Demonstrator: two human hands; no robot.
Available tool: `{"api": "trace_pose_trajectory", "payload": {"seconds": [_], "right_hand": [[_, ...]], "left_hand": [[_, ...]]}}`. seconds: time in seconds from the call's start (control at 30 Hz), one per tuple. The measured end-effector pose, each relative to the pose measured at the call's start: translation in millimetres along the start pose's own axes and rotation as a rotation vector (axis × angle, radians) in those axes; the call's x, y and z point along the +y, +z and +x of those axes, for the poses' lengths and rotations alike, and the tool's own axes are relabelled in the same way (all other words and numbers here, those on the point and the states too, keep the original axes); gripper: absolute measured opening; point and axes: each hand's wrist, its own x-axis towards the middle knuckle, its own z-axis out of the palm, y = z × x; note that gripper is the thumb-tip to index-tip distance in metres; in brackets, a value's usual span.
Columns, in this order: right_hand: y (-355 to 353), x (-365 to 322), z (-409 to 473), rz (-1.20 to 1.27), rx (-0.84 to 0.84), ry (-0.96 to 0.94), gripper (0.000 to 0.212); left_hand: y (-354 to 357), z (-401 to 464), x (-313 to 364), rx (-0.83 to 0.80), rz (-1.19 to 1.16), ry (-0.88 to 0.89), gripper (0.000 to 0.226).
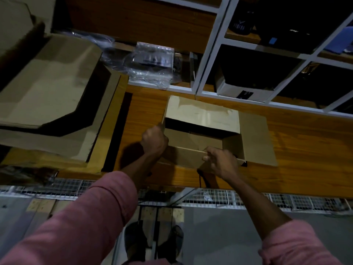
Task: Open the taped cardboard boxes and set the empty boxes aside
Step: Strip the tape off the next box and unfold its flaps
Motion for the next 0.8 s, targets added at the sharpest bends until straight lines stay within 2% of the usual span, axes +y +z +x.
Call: {"api": "trace_pose_trajectory", "payload": {"seconds": [0.1,0.13,0.2,0.27,0.33,0.4,0.47,0.53,0.57,0.63,0.73,0.8], "right_hand": [[4,1,-7,0.041,-0.026,-0.016,0.01],[4,3,-8,0.066,-0.038,-0.031,0.016],[1,1,-12,0.153,-0.047,-0.019,0.042],[-4,-8,-14,0.248,-0.046,0.061,0.055],[-11,-20,-6,0.316,-0.058,0.12,0.051],[-18,-32,6,0.364,-0.048,0.123,0.043],[-20,-39,19,0.365,-0.048,0.141,0.03],[-7,-39,31,0.329,-0.138,0.194,0.021],[0,-37,38,0.264,-0.188,0.203,0.026],[11,-35,54,0.155,-0.204,0.157,0.049],[11,-40,72,0.178,0.046,0.024,0.086],[7,-38,81,0.123,0.154,-0.06,0.09]], "left_hand": [[-2,-10,-9,0.01,-0.011,0.032,0.016],[-2,-12,-11,0.016,-0.026,0.051,0.017],[-4,-14,-13,0.022,-0.046,0.095,0.025],[-6,-17,-14,0.06,-0.005,0.139,0.035],[-9,-14,-12,0.153,0.058,0.256,0.036],[-8,-3,-9,0.19,0.129,0.455,0.028],[-8,5,-7,0.129,0.182,0.591,0.035],[-5,2,-9,0.052,0.216,0.679,0.043],[-3,0,-11,0.024,0.254,0.713,0.043],[-6,2,-10,0.012,0.297,0.768,0.043],[-12,18,0,0.021,0.318,0.772,0.032],[-8,25,8,0.048,0.32,0.716,0.035]]}}
